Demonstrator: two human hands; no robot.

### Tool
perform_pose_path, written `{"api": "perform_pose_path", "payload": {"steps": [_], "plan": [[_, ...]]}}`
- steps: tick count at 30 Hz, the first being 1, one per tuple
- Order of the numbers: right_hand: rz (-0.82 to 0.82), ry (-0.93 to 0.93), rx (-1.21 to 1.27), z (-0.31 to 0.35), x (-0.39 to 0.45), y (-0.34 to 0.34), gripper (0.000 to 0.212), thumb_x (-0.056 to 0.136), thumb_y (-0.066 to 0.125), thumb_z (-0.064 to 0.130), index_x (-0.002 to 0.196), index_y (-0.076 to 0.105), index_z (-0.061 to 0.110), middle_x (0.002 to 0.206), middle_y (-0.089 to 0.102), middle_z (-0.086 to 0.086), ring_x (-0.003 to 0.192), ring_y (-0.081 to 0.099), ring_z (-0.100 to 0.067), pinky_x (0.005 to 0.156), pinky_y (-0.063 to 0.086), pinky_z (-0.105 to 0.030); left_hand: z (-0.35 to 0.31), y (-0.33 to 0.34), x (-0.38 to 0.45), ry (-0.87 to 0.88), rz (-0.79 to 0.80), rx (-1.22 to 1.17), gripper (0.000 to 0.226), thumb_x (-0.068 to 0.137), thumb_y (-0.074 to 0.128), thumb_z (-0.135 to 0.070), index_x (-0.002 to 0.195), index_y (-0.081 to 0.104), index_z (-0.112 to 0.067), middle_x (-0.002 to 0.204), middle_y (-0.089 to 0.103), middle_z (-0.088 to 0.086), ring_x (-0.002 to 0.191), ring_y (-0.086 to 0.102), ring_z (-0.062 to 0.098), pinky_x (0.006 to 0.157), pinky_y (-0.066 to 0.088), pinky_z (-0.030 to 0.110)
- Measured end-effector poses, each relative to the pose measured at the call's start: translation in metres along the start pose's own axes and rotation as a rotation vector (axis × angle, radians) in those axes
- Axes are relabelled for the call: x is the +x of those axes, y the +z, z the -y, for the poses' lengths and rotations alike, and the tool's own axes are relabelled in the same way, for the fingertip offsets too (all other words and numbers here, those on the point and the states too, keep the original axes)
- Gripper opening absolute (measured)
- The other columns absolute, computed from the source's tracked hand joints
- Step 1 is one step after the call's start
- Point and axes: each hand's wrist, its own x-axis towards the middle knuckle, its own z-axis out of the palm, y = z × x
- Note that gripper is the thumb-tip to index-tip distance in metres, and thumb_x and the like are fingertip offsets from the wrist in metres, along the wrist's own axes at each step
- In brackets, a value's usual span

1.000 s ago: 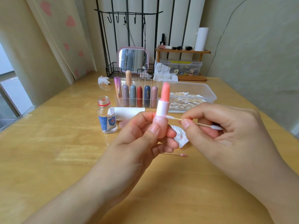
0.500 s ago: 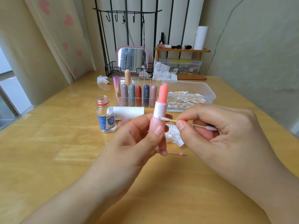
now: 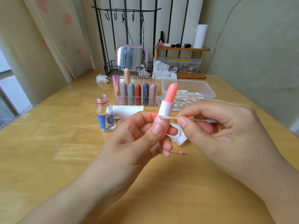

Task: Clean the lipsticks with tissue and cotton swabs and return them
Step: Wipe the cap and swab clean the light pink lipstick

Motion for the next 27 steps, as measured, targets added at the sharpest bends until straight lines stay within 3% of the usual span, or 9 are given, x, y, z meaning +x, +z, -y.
{"api": "perform_pose_path", "payload": {"steps": [3,8,12,15,19,22,24,27], "plan": [[-0.011,0.004,-0.007,-0.002,0.000,-0.002,0.012,0.081,0.060,0.025,0.069,0.063,0.024,0.057,0.048,0.008,0.050,0.039,-0.006,0.049,0.031,-0.010,0.000,-0.001,0.000,-0.011,-0.009,-0.032,0.014,0.078,0.059,-0.018,0.086,0.070,-0.013,0.082,0.067,0.012,0.061,0.057,0.016,0.061,0.051,0.023],[-0.015,0.014,-0.004,-0.002,-0.001,-0.003,0.013,0.080,0.059,0.026,0.069,0.064,0.021,0.059,0.053,0.001,0.050,0.043,-0.006,0.049,0.033,-0.009,0.000,0.000,0.001,-0.014,-0.020,-0.062,0.015,0.079,0.057,-0.016,0.090,0.063,-0.007,0.082,0.067,0.013,0.060,0.057,0.016,0.060,0.051,0.023],[0.012,-0.025,-0.029,0.004,0.000,0.002,0.014,0.081,0.066,0.011,0.069,0.064,0.017,0.054,0.049,0.028,0.055,0.048,0.006,0.056,0.032,0.000,0.000,0.003,0.000,0.004,-0.001,-0.033,0.014,0.082,0.054,-0.015,0.092,0.060,-0.007,0.075,0.066,0.005,0.060,0.057,0.016,0.061,0.052,0.024],[0.018,-0.047,-0.073,0.006,0.000,0.004,0.014,0.080,0.066,0.008,0.067,0.065,0.015,0.052,0.040,0.034,0.053,0.046,0.009,0.057,0.031,0.001,0.001,0.003,-0.001,0.006,-0.004,-0.029,0.014,0.083,0.052,-0.014,0.093,0.057,-0.006,0.073,0.066,0.002,0.060,0.057,0.015,0.061,0.052,0.024],[0.000,0.062,-0.035,-0.001,-0.001,-0.005,0.015,0.077,0.066,0.017,0.063,0.062,0.021,0.046,0.040,0.001,0.044,0.035,-0.007,0.048,0.028,-0.004,0.000,0.001,0.000,-0.030,-0.014,-0.081,0.019,0.083,0.052,-0.016,0.093,0.060,-0.002,0.082,0.067,0.013,0.061,0.057,0.017,0.060,0.051,0.024],[-0.001,0.161,0.049,-0.006,-0.001,-0.007,0.012,0.076,0.065,0.021,0.065,0.065,0.021,0.047,0.042,-0.011,0.044,0.041,-0.023,0.044,0.036,-0.006,0.000,0.001,0.000,-0.042,0.021,-0.120,0.024,0.084,0.050,-0.017,0.091,0.068,-0.002,0.085,0.067,0.014,0.061,0.058,0.018,0.062,0.052,0.025],[0.004,0.193,0.116,-0.007,-0.001,-0.006,0.011,0.076,0.064,0.021,0.065,0.066,0.022,0.046,0.044,-0.009,0.043,0.042,-0.023,0.043,0.039,-0.007,0.001,0.002,0.000,-0.048,0.020,-0.130,0.028,0.084,0.050,-0.017,0.092,0.072,-0.003,0.085,0.066,0.012,0.060,0.057,0.017,0.061,0.052,0.024],[0.025,0.179,0.175,-0.004,-0.001,-0.003,0.014,0.077,0.064,0.017,0.065,0.064,0.024,0.043,0.044,0.009,0.040,0.041,-0.007,0.041,0.036,-0.005,0.002,0.004,-0.001,-0.048,0.000,-0.131,0.027,0.085,0.049,-0.017,0.092,0.073,-0.006,0.080,0.064,0.013,0.057,0.054,0.017,0.058,0.050,0.024]]}}
